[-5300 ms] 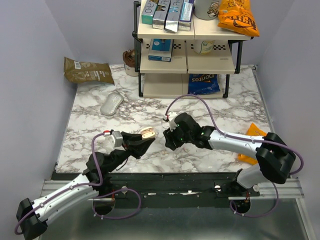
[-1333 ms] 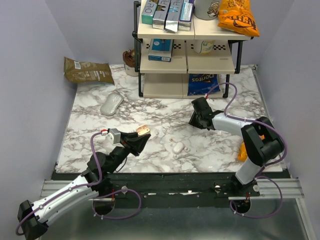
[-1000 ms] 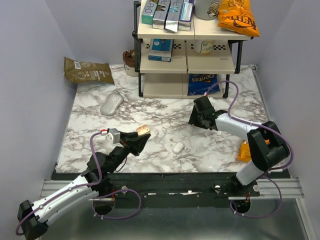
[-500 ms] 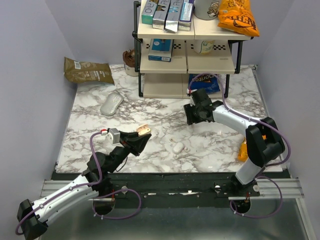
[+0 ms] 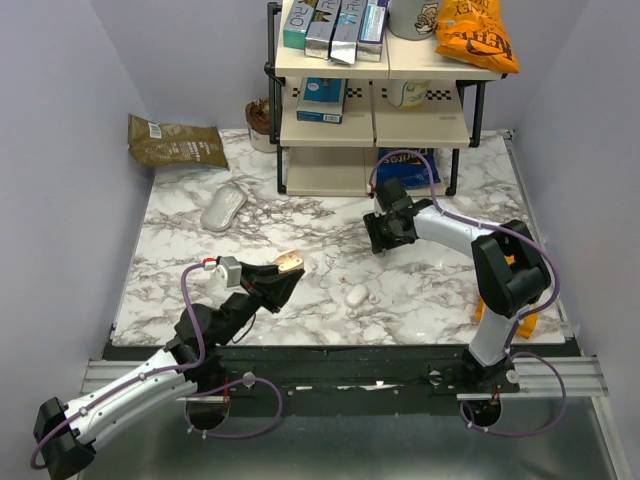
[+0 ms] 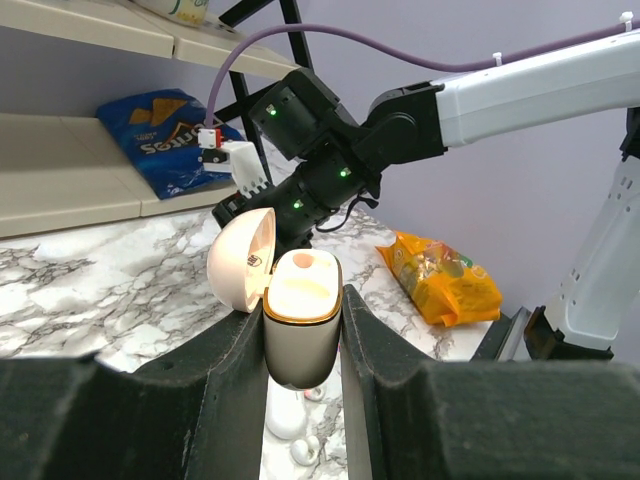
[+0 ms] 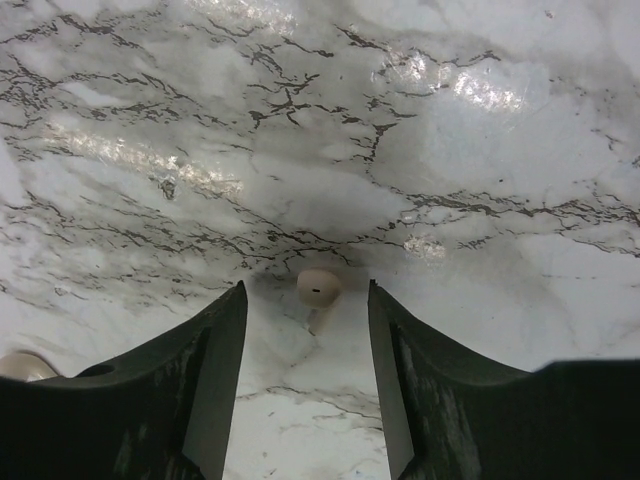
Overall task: Insert the wireless bluetooth earbuds into the charging case
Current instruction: Pick up the right earbud from the center of the board.
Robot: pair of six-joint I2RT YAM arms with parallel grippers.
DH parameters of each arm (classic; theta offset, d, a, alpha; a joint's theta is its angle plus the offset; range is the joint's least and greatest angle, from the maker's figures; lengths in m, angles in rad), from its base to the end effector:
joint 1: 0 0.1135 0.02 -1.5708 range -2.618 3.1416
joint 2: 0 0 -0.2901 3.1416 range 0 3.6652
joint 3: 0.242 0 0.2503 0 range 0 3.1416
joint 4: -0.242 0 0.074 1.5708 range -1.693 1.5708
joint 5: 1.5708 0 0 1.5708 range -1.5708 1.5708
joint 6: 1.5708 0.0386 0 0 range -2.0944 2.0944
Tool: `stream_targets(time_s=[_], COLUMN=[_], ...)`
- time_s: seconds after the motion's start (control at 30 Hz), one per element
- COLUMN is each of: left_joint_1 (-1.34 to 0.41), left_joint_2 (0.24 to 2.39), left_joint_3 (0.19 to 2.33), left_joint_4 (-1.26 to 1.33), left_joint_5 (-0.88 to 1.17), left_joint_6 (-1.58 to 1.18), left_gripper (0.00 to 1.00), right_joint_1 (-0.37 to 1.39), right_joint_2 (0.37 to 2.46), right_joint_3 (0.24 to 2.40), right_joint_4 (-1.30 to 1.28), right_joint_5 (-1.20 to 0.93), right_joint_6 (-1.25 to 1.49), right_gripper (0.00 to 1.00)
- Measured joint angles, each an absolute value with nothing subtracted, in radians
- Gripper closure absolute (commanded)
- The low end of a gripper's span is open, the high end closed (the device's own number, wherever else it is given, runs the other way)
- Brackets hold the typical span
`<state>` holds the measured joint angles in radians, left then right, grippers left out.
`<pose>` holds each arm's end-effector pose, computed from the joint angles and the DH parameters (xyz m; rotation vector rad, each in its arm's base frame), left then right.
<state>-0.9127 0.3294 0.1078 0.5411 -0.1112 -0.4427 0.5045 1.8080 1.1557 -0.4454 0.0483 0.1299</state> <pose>0.0660 -0.0784 0.2477 0.2097 1.3152 -1.0948 0.3239 0.1767 0.1954 -0.4826 2.6301 0.1397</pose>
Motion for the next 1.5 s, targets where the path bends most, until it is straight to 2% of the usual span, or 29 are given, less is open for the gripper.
stream_targets(time_s=[0.3,0.43,0.8,1.0,1.07,1.33,1.5], left_joint_1=[-0.917,-0.918,-0.918,-0.918,-0.918,-0.918,-0.918], left_joint_2=[0.324,0.324,0.324,0.324,0.324,0.339,0.394], left_joint_3=[0.108,0.108,0.108,0.108,0.108,0.108,0.112], left_joint_4=[0.535,0.535,0.535,0.535,0.535,0.541,0.56], left_joint_5=[-0.112,-0.112,-0.112,-0.112,-0.112,-0.112,-0.113], left_joint_6=[-0.442,-0.442,-0.442,-0.443,-0.443,-0.443,-0.437], left_gripper=[1.0,1.0,1.0,1.0,1.0,1.0,1.0], right_joint_1=[0.505,0.505,0.505,0.505,0.505,0.505,0.512], right_joint_2=[1.831,1.832,1.833,1.827,1.821,1.764,1.59], right_joint_3=[1.156,1.156,1.149,1.138,1.129,1.065,1.009], right_joint_4=[-0.433,-0.428,-0.411,-0.398,-0.39,-0.348,-0.338], right_joint_5=[0.053,0.056,0.058,0.059,0.061,0.081,0.096], right_joint_6=[0.138,0.142,0.162,0.172,0.179,0.236,0.274], right_gripper=[0.5,0.6,0.73,0.87,0.98,0.99,0.99])
